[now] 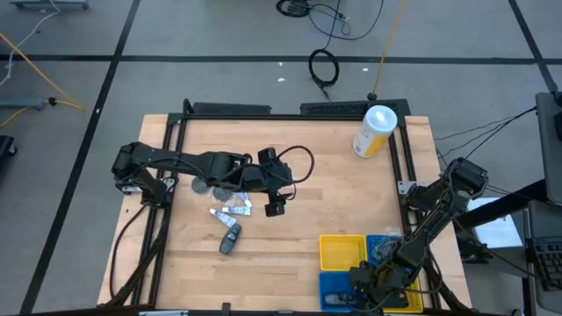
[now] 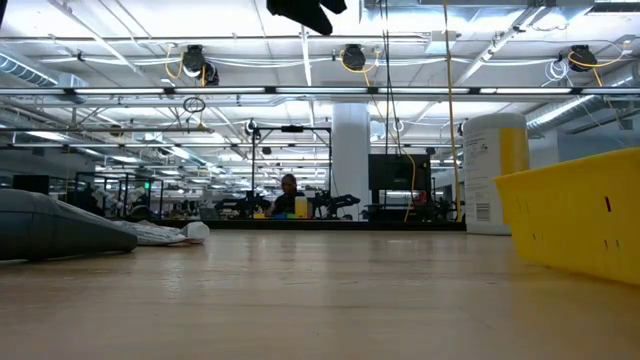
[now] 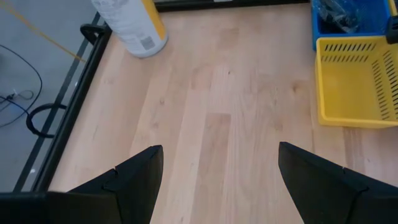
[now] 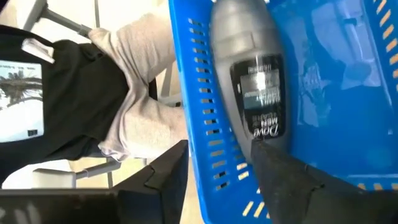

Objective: Pick & Place Travel size toiletries
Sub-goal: Put the white toothpaste into the top yellow bin

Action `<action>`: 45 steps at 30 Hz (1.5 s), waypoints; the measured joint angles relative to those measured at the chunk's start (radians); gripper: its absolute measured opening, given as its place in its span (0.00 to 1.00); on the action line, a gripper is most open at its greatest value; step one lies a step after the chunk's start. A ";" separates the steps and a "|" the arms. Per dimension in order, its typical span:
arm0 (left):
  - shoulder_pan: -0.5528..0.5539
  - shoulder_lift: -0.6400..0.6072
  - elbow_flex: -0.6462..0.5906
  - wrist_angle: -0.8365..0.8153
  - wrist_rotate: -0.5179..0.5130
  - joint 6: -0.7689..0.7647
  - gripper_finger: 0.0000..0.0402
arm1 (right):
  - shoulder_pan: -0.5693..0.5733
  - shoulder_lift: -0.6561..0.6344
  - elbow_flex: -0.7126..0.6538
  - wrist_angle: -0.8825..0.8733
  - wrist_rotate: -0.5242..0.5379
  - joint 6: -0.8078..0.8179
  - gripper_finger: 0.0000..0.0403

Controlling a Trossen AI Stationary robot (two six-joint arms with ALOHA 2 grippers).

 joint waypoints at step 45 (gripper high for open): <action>-0.112 0.001 -0.533 -0.290 -0.132 -0.094 0.77 | -0.461 -0.088 -0.001 0.131 -0.008 -0.785 0.33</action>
